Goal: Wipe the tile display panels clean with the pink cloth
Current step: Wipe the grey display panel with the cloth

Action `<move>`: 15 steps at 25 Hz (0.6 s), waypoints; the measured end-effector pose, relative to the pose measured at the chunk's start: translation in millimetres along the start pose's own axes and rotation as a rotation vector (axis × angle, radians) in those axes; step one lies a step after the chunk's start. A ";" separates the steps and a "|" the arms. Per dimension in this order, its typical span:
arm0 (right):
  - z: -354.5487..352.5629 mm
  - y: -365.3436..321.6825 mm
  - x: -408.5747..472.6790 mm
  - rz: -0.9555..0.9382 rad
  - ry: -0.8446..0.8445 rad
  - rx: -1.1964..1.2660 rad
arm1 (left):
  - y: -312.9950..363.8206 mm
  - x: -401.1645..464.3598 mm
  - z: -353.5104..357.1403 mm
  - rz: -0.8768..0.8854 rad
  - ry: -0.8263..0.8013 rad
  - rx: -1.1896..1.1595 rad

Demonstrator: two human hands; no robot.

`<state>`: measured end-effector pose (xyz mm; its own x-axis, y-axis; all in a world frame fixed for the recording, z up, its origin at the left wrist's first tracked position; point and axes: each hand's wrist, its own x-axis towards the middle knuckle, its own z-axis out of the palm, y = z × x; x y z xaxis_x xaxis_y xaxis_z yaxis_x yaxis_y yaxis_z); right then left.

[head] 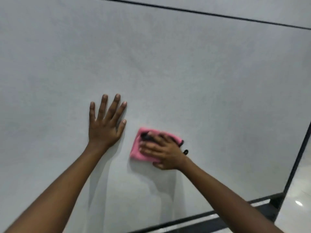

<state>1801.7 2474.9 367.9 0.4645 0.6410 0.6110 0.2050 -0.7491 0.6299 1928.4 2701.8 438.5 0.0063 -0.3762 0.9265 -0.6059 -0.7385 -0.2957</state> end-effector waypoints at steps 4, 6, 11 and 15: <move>-14.0 29.2 -18.5 0.019 -0.072 -0.004 | 14.3 -31.1 -3.2 -0.070 -0.029 -0.079; -40.7 88.0 -37.2 0.362 0.144 -0.019 | 31.9 -76.3 10.2 -0.013 -0.028 -0.068; -57.6 129.3 -65.7 0.951 0.513 -0.015 | 40.2 -117.8 39.8 0.038 0.011 0.070; 14.6 -16.9 -46.3 0.669 0.114 0.143 | 42.1 -121.4 36.8 0.032 0.031 0.061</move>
<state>1789.3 2455.4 321.9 0.4385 0.0413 0.8978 0.0213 -0.9991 0.0356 1931.4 2695.8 305.0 -0.0375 -0.3836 0.9228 -0.5556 -0.7595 -0.3383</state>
